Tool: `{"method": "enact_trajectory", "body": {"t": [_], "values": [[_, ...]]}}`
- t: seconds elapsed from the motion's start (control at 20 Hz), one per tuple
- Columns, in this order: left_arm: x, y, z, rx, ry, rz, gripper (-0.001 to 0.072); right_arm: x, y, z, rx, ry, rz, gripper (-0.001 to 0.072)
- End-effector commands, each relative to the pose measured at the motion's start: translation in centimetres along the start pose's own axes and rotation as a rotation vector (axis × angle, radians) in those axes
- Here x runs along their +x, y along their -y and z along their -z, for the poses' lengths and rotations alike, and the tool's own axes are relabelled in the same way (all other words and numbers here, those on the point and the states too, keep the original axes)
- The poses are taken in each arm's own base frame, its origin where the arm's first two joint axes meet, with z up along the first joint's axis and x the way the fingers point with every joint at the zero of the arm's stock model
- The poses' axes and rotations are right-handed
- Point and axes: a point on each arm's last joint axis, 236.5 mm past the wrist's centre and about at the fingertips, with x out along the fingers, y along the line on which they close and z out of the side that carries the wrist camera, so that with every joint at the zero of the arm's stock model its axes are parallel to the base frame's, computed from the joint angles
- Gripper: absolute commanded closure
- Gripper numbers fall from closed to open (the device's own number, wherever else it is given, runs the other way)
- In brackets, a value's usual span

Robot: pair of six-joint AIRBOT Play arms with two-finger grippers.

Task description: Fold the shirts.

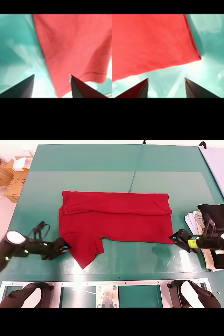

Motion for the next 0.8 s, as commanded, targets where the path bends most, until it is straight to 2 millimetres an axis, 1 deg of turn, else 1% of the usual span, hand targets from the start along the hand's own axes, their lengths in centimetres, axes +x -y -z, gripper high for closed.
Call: {"method": "enact_trajectory", "body": {"t": [0.0, 0.1, 0.15, 0.2, 0.25, 0.3, 0.45, 0.5, 0.65, 0.75], "values": [[2.4, 1.2, -0.3, -0.061, 0.114, 0.069, 0.0199, 2.1, 0.7, 0.7, 0.095, 0.079, -0.046, 0.0201], [2.6, 1.7, -1.7, -0.08, 0.182, 0.075, 0.0208, 2.6, 1.0, 0.1, 0.121, 0.12, -0.05, 0.0201], [2.5, 1.9, -2.4, -0.084, 0.213, 0.08, 0.0238, 2.7, 1.2, -0.2, 0.126, 0.136, -0.049, 0.0201], [2.5, 2.2, -2.6, -0.1, 0.22, 0.096, 0.0247, 2.8, 1.2, -0.2, 0.126, 0.137, -0.048, 0.0201], [2.4, 2.6, -2.7, -0.101, 0.221, 0.109, 0.0479, 2.8, 1.2, -0.1, 0.126, 0.136, -0.048, 0.0201], [2.2, 3.1, -2.7, -0.082, 0.217, 0.119, 0.0675, 2.8, 1.2, -0.2, 0.126, 0.137, -0.048, 0.0201], [1.6, 4.6, -2.0, -0.024, 0.169, 0.141, 0.0684, 2.8, 1.1, 0.3, 0.138, 0.118, -0.051, 0.0201], [1.5, 4.8, -2.0, -0.015, 0.165, 0.141, 0.0684, 2.9, 1.2, 0.2, 0.151, 0.122, -0.051, 0.0201], [1.4, 4.8, -2.1, -0.01, 0.168, 0.139, 0.0684, 3.2, 0.9, -1.7, 0.231, 0.209, -0.095, 0.0201], [1.4, 4.8, -2.1, -0.01, 0.168, 0.139, 0.0683, 4.2, 0.7, -2.3, 0.298, 0.21, -0.126, 0.0201]]}}
